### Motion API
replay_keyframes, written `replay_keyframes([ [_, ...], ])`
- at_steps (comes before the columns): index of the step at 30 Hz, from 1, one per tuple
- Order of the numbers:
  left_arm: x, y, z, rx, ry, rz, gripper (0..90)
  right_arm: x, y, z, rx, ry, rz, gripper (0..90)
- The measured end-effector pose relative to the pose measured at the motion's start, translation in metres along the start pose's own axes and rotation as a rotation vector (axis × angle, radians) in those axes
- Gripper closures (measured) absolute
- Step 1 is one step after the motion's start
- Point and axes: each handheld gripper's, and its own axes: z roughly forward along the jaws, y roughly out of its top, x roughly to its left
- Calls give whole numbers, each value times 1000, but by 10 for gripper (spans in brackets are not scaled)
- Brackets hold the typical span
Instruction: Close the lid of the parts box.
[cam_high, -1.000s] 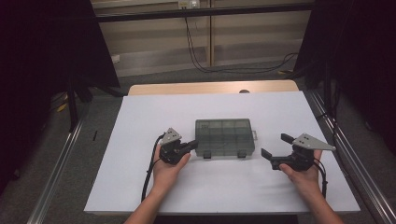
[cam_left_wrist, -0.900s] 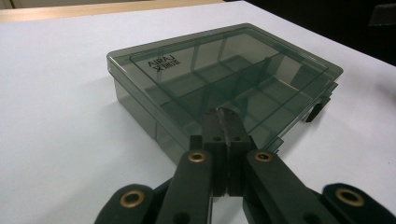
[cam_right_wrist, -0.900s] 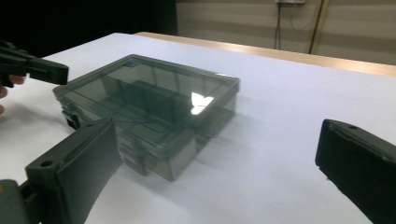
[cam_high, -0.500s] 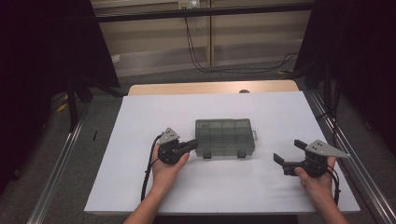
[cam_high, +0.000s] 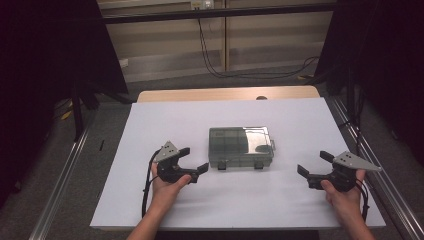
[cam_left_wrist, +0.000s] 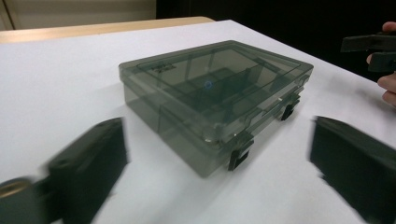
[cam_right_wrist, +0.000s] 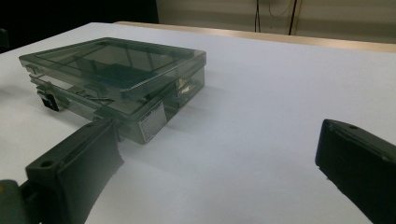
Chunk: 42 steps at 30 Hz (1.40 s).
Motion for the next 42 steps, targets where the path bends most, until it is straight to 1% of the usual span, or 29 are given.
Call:
replay_keyframes([
  [1, 1, 0, -3, -4, 3, -5, 0, 0, -1, 0, 6, -3, -1, 0],
  [2, 3, -1, -5, -17, -5, -5, 0, 0, -1, 0, 8, -3, -4, 0],
  [3, 3, -2, -8, -13, 9, -5, 0, 0, -2, 0, 9, -3, -7, 0],
  [5, 6, -5, -12, -18, -5, -2, 0, 1, -3, 1, 14, -6, -7, 0],
  [6, 6, -6, -15, -17, 13, 4, 0, 1, -3, 1, 13, -7, -5, 0],
  [7, 8, -7, -18, -14, 20, 2, 0, 0, -2, 1, 12, -8, -3, 0],
  [12, 14, -11, -31, -31, 45, -16, 0, 0, -3, 0, 14, -5, -3, 0],
  [13, 15, -12, -34, -27, 49, -10, 0, -1, -3, 0, 15, -6, -3, 0],
  [14, 16, -13, -37, -28, 52, -16, 0, -1, -3, 0, 14, -7, -4, 0],
  [15, 17, -14, -39, -24, 57, -10, 0, -1, -3, 0, 13, -8, 2, 0],
  [16, 18, -15, -40, -34, 51, -19, 0, -1, -3, 0, 11, -8, 2, 0],
  [17, 19, -16, -43, -21, 61, -14, 0, -1, -3, 0, 9, -6, 6, 0],
  [18, 20, -18, -45, -22, 58, -21, 0, -1, -3, -1, 9, -5, 10, 0],
  [19, 21, -19, -47, -22, 59, -17, 3, -2, -3, -1, 12, -1, 21, 0],
  [20, 22, -20, -49, -20, 68, -19, 10, -2, -3, -1, 14, -6, 17, 0],
  [21, 23, -21, -50, -29, 57, -26, 11, -3, -3, -2, 15, -8, 16, 0],
  [23, 24, -21, -53, -19, 69, -19, 11, -4, -3, -2, 13, -9, 20, 0],
  [24, 24, -22, -54, -25, 70, -23, 11, -4, -3, -3, 12, -9, 20, 0],
  [26, 24, -23, -56, -25, 69, -17, 11, -5, -4, -3, 11, -10, 18, 0],
  [27, 24, -23, -57, -22, 79, -15, 11, -5, -4, -4, 14, -11, 19, 0],
  [31, 26, -25, -59, -9, 80, -8, 0, -5, -4, -5, 15, -14, 14, 0],
  [32, 28, -25, -60, -18, 61, -19, 0, -5, -4, -5, 16, -14, 14, 0],
  [34, 29, -25, -63, -21, 54, -27, 0, -6, -4, -6, 13, -16, 14, 0],
  [35, 29, -25, -65, -27, 60, -32, 0, -7, -5, -6, 12, -16, 16, 0],
  [37, 31, -25, -70, -29, 66, -30, 0, -9, -5, -7, 14, -23, 21, 0],
  [39, 34, -26, -75, -31, 89, -33, 0, -10, -5, -8, 13, -21, 30, 0],
  [42, 37, -28, -80, -39, 100, -52, 0, -10, -5, -9, 12, -23, 31, 0],
])
